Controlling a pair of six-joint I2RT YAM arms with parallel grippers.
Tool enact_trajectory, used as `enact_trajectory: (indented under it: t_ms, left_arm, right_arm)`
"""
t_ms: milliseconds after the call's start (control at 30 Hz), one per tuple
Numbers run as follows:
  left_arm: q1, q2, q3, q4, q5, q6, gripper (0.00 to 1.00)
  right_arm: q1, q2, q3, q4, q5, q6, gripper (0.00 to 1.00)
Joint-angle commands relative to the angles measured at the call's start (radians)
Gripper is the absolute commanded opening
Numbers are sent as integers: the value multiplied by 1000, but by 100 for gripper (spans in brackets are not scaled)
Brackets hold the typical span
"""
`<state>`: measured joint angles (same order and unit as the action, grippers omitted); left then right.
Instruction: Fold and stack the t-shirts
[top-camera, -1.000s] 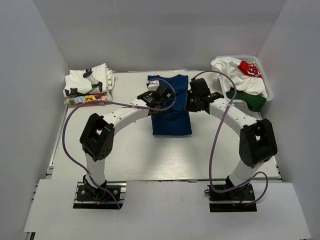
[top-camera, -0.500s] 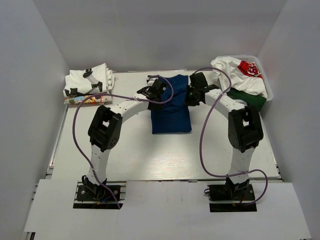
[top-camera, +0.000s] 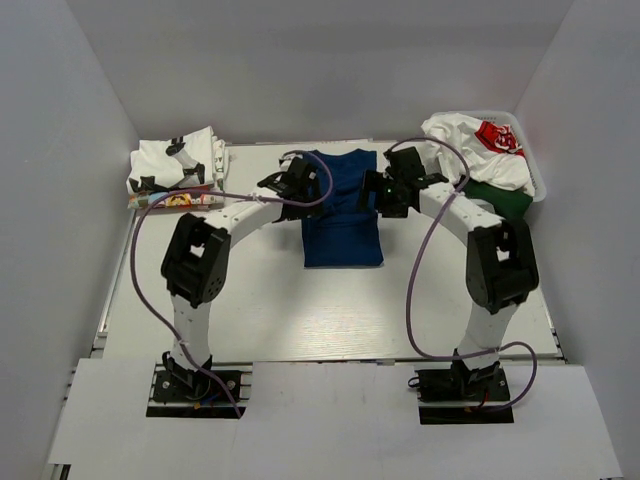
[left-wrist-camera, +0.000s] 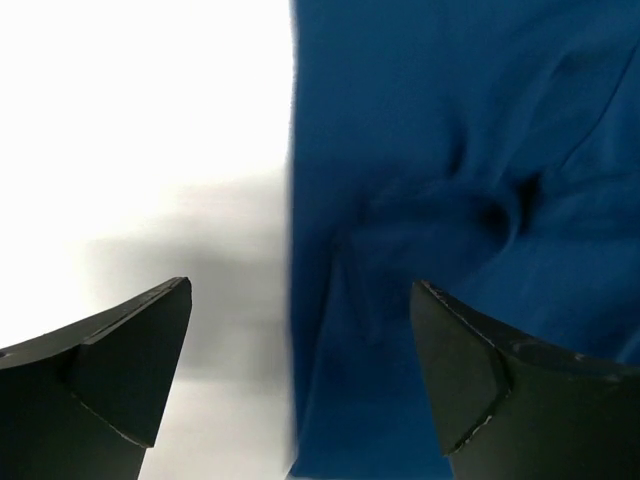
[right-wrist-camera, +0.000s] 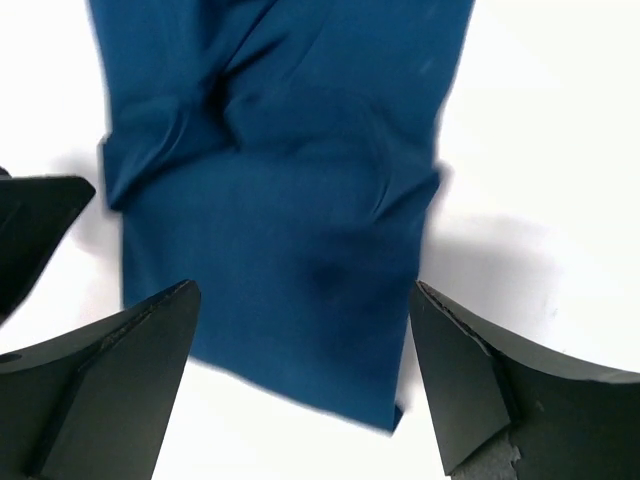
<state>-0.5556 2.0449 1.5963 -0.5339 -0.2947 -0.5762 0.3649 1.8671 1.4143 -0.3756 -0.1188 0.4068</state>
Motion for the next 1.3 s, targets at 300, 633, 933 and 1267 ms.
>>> enact_trajectory:
  t_ms: [300, 633, 933, 1267]
  left_arm:
    - [3, -494, -514, 117, 12, -86, 100]
    - [3, -563, -638, 95, 32, -76, 100]
    - [-18, -575, -616, 106, 91, -54, 100]
    - [-18, -436, -576, 235, 259, -25, 100]
  right_arm:
    - [98, 45, -52, 99, -130, -54, 90]
    - [109, 276, 210, 223, -55, -54, 90]
    - [103, 469, 583, 359, -5, -30, 90]
    - [88, -36, -30, 331, 163, 4, 90]
